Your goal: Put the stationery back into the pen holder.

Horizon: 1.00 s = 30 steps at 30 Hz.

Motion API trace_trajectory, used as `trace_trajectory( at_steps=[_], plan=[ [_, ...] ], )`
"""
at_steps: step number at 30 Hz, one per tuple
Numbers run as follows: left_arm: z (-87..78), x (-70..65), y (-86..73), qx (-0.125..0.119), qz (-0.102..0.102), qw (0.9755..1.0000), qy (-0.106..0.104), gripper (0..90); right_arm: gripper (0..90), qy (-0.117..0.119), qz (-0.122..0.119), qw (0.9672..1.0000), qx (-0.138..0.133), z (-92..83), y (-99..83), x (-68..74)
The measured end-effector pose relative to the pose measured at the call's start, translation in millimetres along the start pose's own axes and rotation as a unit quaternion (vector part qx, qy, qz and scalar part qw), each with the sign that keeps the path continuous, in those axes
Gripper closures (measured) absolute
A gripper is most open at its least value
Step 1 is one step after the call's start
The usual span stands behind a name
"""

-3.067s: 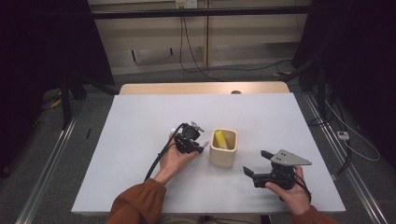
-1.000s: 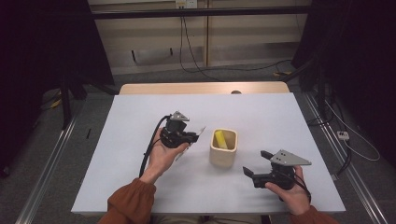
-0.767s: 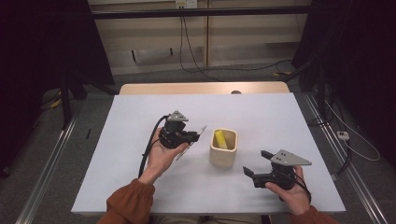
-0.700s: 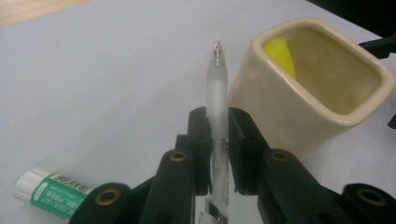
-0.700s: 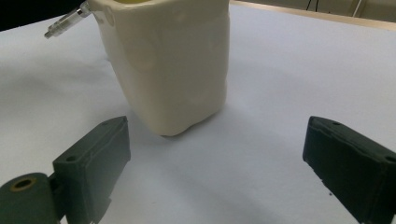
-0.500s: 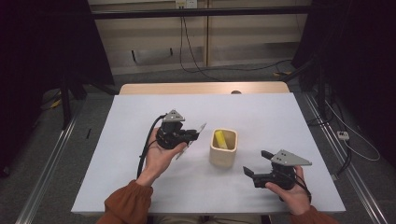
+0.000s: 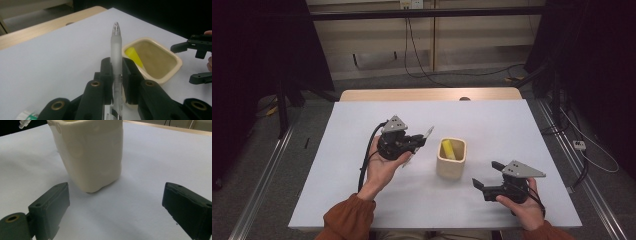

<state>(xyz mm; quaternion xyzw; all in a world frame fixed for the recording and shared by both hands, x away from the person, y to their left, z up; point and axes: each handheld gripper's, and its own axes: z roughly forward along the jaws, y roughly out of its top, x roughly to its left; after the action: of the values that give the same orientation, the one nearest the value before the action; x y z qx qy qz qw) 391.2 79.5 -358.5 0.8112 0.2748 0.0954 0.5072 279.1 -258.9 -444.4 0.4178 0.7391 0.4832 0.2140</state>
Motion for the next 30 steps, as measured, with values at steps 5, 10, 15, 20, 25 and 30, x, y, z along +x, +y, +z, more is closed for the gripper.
trace_trajectory(
  at_steps=[5, 10, 15, 20, 25, 30],
  plan=[
    [-3.4, -4.9, 3.8, -0.017, 0.014, 0.9997, -0.005, 80.3, 7.5, 0.0, 0.002, 1.0, -0.001, 0.1, 0.1, -0.1],
    [-8.0, -10.0, 8.2, -0.038, 0.02, 0.9991, -0.006, 80.3, 7.5, 0.0, 0.001, 1.0, -0.001, 0.1, -0.1, -0.3],
    [-11.9, -13.3, 11.3, -0.053, 0.022, 0.9983, 0.004, 80.2, 7.5, 0.0, 0.003, 1.0, -0.001, 0.4, 0.0, -0.1],
    [-13.3, -16.5, 15.5, -0.07, 0.022, 0.9973, 0.007, 80.2, 7.5, 0.0, 0.003, 1.0, -0.001, 0.6, 0.1, -0.3],
    [-10.8, -20.9, 19.2, -0.081, 0.022, 0.9965, -0.003, 80.2, 7.5, -0.001, 0.002, 1.0, 0.0, 0.8, 0.0, -0.9],
    [-7.6, -27.2, 25.3, -0.094, 0.026, 0.9951, -0.016, 80.2, 7.5, -0.002, 0.003, 1.0, -0.001, 0.7, 0.0, -1.0]
  ],
)
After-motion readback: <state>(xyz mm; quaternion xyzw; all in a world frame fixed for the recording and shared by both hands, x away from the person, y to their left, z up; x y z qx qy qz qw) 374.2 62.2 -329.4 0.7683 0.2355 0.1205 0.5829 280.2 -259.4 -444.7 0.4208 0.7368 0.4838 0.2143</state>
